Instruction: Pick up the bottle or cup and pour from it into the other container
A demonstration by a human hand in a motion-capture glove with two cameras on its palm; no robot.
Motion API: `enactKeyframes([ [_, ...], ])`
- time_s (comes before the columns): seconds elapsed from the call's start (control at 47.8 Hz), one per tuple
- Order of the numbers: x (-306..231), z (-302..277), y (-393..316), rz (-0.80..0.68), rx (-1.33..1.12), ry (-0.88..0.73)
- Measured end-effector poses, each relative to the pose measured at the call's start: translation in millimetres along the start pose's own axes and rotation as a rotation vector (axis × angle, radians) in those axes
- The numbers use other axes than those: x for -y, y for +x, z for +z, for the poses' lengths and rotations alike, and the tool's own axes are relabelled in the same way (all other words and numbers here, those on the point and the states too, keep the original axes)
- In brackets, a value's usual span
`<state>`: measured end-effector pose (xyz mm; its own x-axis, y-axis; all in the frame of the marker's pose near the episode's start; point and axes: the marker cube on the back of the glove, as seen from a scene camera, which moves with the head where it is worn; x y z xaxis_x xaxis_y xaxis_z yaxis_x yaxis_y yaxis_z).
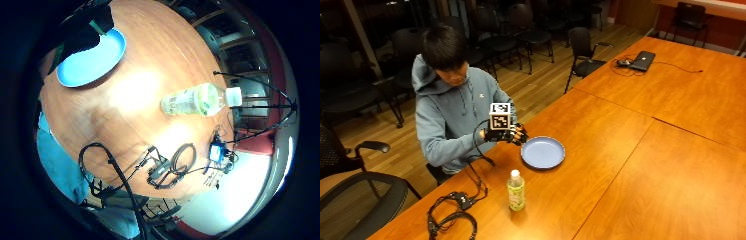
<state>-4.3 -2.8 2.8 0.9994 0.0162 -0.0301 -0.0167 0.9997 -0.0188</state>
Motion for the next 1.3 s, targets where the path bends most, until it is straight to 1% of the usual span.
enactKeyframes([
  [0.146, 11.4, 2.4, -1.7, 0.05, -0.054, -0.028],
  [0.355, 12.3, -0.7, 4.8, 0.092, -0.08, -0.052],
  [0.564, 4.9, -9.6, 16.2, 0.126, -0.039, -0.053],
  [0.69, 1.1, -6.5, 17.4, 0.148, -0.079, 0.033],
  [0.815, -4.2, -9.8, 22.4, 0.164, -0.111, 0.081],
  [0.92, -8.8, -11.7, 27.5, 0.197, -0.171, 0.167],
  [1.045, -15.3, -14.4, 30.4, 0.185, -0.179, 0.232],
  [1.296, -23.7, -20.3, 39.2, 0.178, -0.253, 0.465],
])
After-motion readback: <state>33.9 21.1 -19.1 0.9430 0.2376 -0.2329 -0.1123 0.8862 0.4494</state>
